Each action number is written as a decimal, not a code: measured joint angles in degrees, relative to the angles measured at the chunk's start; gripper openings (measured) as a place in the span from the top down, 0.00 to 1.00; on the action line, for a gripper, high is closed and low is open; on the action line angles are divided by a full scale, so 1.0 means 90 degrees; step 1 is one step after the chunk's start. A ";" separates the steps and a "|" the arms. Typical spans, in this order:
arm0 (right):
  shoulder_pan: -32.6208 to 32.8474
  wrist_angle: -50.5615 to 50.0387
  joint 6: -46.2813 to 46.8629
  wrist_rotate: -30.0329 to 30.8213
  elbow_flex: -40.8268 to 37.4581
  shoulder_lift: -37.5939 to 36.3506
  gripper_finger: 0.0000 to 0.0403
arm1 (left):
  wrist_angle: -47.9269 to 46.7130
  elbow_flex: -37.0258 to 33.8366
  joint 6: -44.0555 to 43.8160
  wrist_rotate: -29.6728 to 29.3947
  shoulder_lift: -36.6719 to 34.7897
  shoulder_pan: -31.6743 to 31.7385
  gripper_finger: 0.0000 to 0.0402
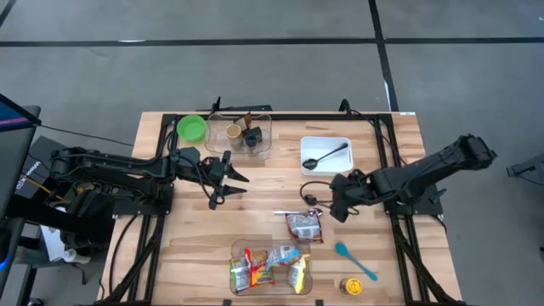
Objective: Pick & Place Food Item
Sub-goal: Put the red noodle pack into the bottom transparent bin
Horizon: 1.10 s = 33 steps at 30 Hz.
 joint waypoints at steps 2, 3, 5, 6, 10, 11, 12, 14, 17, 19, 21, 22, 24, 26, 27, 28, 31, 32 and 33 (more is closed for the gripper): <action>-0.0205 0.0448 -0.0205 -0.0338 -0.0158 -0.0017 0.05 | 0.0000 0.0000 0.0000 0.0000 0.0000 0.0000 0.63; -0.0303 0.0598 -0.0281 -0.0507 -0.0265 -0.0040 0.05 | -0.0001 0.0000 -0.0003 0.0001 0.0000 0.0000 0.64; -0.0473 0.0773 -0.0348 -0.0756 -0.0439 -0.0080 0.05 | -0.0002 0.0000 -0.0042 0.0002 0.0000 0.0000 0.64; -0.0544 0.0941 -0.0354 -0.0813 -0.0492 -0.0080 0.05 | -0.0003 0.0000 -0.0099 0.0002 0.0000 0.0000 0.64; -0.0748 0.1282 -0.0434 -0.1078 -0.0806 -0.0171 0.05 | -0.0007 0.0000 -0.0171 0.0002 0.0000 0.0000 0.63; -0.0798 0.1495 -0.0486 -0.1159 -0.0876 -0.0194 0.05 | -0.0007 0.0000 -0.0171 0.0001 0.0000 0.0000 0.63; -0.0853 0.1715 -0.0507 -0.1276 -0.0960 -0.0227 0.05 | -0.0006 0.0000 -0.0172 0.0001 0.0000 0.0000 0.63; -0.0963 0.2185 -0.0616 -0.1585 -0.1166 -0.0284 0.05 | -0.0007 0.0000 -0.0170 0.0001 0.0000 0.0000 0.63; -0.1135 0.2944 -0.0718 -0.2071 -0.1459 -0.0299 0.05 | -0.0005 0.0000 -0.0172 0.0002 0.0000 0.0000 0.63; -0.1232 0.3320 -0.0654 -0.2194 -0.1606 -0.0299 0.05 | -0.0002 0.0000 -0.0170 0.0002 0.0000 0.0000 0.64; -0.1289 0.3528 -0.0363 -0.2220 -0.1710 -0.0287 0.05 | -0.0002 0.0000 -0.0172 0.0002 0.0000 0.0000 0.64; -0.1310 0.3565 -0.0249 -0.2221 -0.1737 -0.0282 0.05 | -0.0002 0.0000 -0.0171 0.0001 0.0000 0.0000 0.64; -0.1301 0.3575 -0.0184 -0.2220 -0.1742 -0.0282 0.05 | -0.0002 0.0000 -0.0172 0.0002 0.0000 0.0000 0.64; -0.1232 0.3619 -0.0184 -0.2221 -0.1742 -0.0282 0.05 | -0.0002 0.0000 -0.0172 0.0002 0.0000 0.0000 0.63; -0.1192 0.3661 -0.0184 -0.2221 -0.1742 -0.0282 0.05 | -0.0002 0.0000 -0.0172 0.0002 0.0000 0.0000 0.63; -0.1146 0.3694 -0.0184 -0.2223 -0.1742 -0.0282 0.05 | -0.0002 0.0000 -0.0172 0.0002 0.0000 0.0000 0.63; -0.1021 0.3878 -0.0181 -0.2236 -0.1739 -0.0282 0.05 | -0.0002 0.0000 -0.0172 0.0000 0.0000 0.0000 0.63; -0.0964 0.3922 -0.0161 -0.2231 -0.1737 -0.0282 0.05 | -0.0002 0.0000 -0.0172 0.0002 0.0000 0.0000 0.63; -0.0900 0.3960 -0.0131 -0.2226 -0.1737 -0.0282 0.05 | -0.0002 0.0000 -0.0172 0.0002 0.0000 0.0000 0.63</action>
